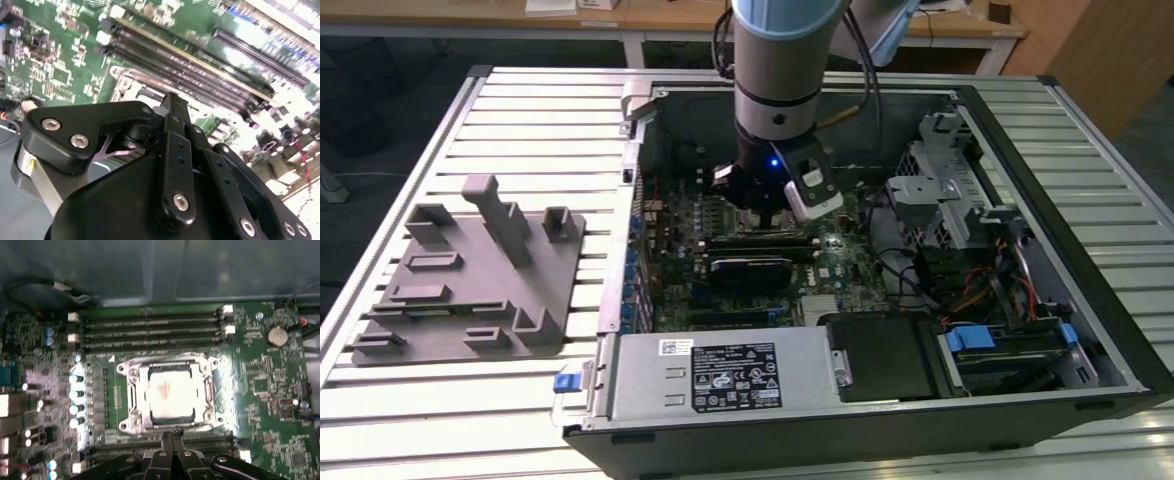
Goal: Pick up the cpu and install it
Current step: 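Install the second cpu locking lever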
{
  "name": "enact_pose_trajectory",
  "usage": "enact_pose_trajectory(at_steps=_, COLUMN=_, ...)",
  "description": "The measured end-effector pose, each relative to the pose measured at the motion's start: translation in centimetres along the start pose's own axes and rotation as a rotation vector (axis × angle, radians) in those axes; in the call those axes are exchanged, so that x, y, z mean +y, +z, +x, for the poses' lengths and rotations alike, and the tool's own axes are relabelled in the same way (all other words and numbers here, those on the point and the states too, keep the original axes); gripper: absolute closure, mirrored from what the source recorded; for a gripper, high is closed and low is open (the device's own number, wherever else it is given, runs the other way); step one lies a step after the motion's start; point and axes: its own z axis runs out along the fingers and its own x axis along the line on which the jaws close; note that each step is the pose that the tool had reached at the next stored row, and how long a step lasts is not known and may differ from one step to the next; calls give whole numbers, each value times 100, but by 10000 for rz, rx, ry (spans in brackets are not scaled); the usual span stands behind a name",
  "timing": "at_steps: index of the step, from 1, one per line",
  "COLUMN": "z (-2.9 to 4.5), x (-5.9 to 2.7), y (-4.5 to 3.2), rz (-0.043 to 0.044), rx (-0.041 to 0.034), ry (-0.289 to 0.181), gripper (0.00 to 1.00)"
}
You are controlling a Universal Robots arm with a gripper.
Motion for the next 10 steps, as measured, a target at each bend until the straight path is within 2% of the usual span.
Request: enact_pose_trajectory(at_steps=10, z=-13, x=269, y=40, rz=2, rx=0, ry=-2, gripper=89)
